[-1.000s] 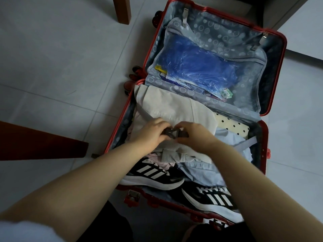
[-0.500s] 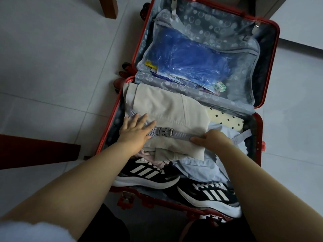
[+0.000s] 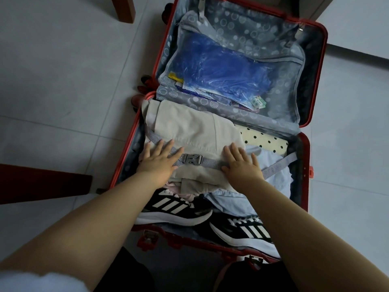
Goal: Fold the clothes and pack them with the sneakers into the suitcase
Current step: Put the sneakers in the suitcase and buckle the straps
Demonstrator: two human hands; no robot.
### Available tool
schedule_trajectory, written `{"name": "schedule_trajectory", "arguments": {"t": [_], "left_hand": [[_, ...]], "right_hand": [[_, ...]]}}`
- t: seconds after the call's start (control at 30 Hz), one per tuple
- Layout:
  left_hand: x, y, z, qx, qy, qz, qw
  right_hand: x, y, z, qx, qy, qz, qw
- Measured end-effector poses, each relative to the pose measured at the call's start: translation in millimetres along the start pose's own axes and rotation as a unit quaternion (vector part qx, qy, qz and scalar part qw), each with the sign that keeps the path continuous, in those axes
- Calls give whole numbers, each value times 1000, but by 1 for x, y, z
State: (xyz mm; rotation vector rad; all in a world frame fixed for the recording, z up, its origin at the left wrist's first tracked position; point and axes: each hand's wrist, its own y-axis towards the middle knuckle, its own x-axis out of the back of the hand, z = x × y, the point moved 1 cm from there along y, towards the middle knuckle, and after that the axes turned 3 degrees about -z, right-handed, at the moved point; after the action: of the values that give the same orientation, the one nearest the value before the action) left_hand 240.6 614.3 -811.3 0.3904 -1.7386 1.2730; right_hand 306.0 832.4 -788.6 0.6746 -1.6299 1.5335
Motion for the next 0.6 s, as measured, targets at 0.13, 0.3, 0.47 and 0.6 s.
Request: {"name": "schedule_trajectory", "arguments": {"t": [0.13,0.3,0.47,0.6], "left_hand": [[6,4,-6,14,8,33,999],[22,-30,-17,33,-73,-14,997],[78,-121,-39,38,-150,-30,987],[156,-185,-62,34,-170,-8,985]], "right_hand": [[1,3,-1,-4,-11,15,1000],[22,-15,9,-30,65,-22,997],[74,-90,29,-47,128,-8,991],[143,-168,16,-61,123,27,990]]}}
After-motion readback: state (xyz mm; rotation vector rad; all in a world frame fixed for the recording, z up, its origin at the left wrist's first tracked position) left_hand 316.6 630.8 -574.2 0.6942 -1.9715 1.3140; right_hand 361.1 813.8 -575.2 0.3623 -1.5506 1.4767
